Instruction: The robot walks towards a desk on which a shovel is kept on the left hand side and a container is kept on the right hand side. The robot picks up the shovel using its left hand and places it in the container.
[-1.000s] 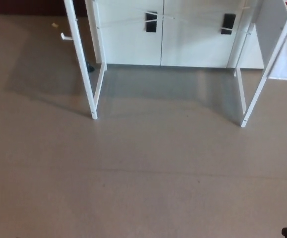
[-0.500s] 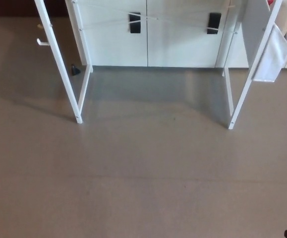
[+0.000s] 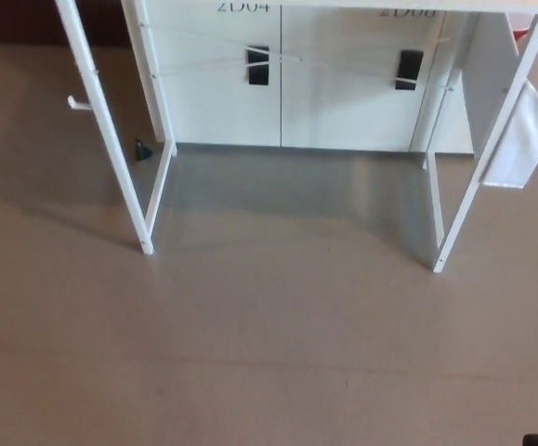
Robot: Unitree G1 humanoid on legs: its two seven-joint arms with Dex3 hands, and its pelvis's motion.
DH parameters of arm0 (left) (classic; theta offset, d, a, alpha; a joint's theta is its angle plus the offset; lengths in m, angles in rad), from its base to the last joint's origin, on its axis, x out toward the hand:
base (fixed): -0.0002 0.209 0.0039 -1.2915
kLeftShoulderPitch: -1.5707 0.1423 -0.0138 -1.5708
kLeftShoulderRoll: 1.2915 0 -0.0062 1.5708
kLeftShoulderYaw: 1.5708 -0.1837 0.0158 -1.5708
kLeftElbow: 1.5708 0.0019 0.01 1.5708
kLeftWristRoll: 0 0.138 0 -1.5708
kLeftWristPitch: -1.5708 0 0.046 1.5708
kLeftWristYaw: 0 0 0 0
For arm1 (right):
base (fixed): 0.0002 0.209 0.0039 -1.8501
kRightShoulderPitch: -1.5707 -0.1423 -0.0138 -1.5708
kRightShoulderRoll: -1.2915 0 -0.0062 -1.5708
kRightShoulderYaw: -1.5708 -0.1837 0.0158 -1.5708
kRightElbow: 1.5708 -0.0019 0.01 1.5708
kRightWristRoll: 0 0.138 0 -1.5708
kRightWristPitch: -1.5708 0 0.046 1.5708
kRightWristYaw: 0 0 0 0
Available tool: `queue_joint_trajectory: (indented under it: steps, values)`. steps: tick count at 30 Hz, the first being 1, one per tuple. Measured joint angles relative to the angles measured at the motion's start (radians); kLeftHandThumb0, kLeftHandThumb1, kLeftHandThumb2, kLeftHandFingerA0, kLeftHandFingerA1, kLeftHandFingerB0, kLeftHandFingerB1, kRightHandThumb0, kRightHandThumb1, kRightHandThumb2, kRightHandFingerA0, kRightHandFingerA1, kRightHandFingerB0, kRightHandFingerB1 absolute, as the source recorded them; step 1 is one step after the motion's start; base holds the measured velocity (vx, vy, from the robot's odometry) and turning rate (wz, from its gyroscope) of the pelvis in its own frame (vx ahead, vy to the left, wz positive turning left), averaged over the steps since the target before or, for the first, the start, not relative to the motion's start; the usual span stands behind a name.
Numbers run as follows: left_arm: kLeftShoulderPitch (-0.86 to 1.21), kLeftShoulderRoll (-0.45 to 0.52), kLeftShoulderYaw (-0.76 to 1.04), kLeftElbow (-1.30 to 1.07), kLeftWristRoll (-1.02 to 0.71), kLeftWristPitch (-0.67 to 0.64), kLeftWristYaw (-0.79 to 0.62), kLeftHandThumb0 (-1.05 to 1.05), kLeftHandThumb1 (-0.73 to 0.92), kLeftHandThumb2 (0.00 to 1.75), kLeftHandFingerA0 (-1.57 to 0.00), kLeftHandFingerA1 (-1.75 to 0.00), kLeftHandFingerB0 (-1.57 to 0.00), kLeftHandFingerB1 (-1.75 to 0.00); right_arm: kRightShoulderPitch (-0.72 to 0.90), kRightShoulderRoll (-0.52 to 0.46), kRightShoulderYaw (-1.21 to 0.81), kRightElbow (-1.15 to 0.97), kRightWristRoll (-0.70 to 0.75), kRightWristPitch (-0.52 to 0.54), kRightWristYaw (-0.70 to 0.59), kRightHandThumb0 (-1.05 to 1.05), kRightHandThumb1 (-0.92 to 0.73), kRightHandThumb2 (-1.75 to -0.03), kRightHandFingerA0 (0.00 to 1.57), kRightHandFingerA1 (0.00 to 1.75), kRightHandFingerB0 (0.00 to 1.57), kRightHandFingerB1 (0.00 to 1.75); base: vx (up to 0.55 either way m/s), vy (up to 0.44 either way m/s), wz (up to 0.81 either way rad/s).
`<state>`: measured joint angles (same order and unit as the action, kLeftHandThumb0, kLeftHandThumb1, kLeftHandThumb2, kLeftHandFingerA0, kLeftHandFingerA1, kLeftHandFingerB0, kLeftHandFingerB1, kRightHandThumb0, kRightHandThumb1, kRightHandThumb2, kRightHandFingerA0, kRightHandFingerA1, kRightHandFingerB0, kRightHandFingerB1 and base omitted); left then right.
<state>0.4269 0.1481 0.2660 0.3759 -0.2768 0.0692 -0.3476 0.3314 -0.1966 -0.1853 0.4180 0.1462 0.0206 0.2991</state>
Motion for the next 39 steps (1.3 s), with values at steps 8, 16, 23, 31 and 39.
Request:
queue_joint_trajectory:
  steps: [8, 16, 23, 31, 39]
  values:
    - [-0.002, -0.012, -0.005, -0.001, 0.000, -0.001, -0.001, -0.30, 0.60, 0.58, -0.49, -0.37, -0.47, -0.35, 0.004, -0.015, 0.002, 0.003, -0.008, -0.016, -0.002, -0.31, -0.53, -0.54, 0.78, 0.56, 0.60, 0.49, 0.15, -0.261, 0.10]
    - [0.000, -0.011, -0.007, -0.006, 0.001, 0.001, -0.001, -0.39, 0.51, 0.80, -0.43, -0.51, -0.35, -0.46, 0.006, -0.014, 0.010, 0.011, -0.020, -0.027, -0.003, -0.31, -0.53, -0.54, 0.78, 0.55, 0.62, 0.49, 0.19, 0.039, -0.02]
    - [0.002, 0.002, -0.002, -0.015, 0.000, -0.001, -0.001, -0.34, 0.66, 0.60, -0.49, -0.37, -0.45, -0.34, 0.000, -0.010, 0.020, 0.021, -0.025, -0.053, -0.001, -0.32, -0.38, -0.79, 0.76, 0.71, 0.54, 0.61, 0.20, 0.059, -0.01]
    - [0.004, 0.006, -0.001, -0.014, -0.001, 0.000, -0.003, -0.37, 0.66, 0.59, -0.48, -0.36, -0.43, -0.33, 0.007, -0.001, 0.023, 0.033, -0.027, -0.063, -0.002, -0.30, -0.53, -0.54, 0.81, 0.56, 0.65, 0.50, 0.18, -0.204, 0.19]
    - [0.010, 0.000, -0.004, -0.018, -0.002, 0.000, -0.008, -0.37, 0.65, 0.59, -0.47, -0.36, -0.44, -0.33, 0.003, -0.017, 0.021, 0.038, -0.030, -0.078, -0.004, -0.30, -0.53, -0.54, 0.79, 0.54, 0.64, 0.48, 0.22, -0.140, 0.05]
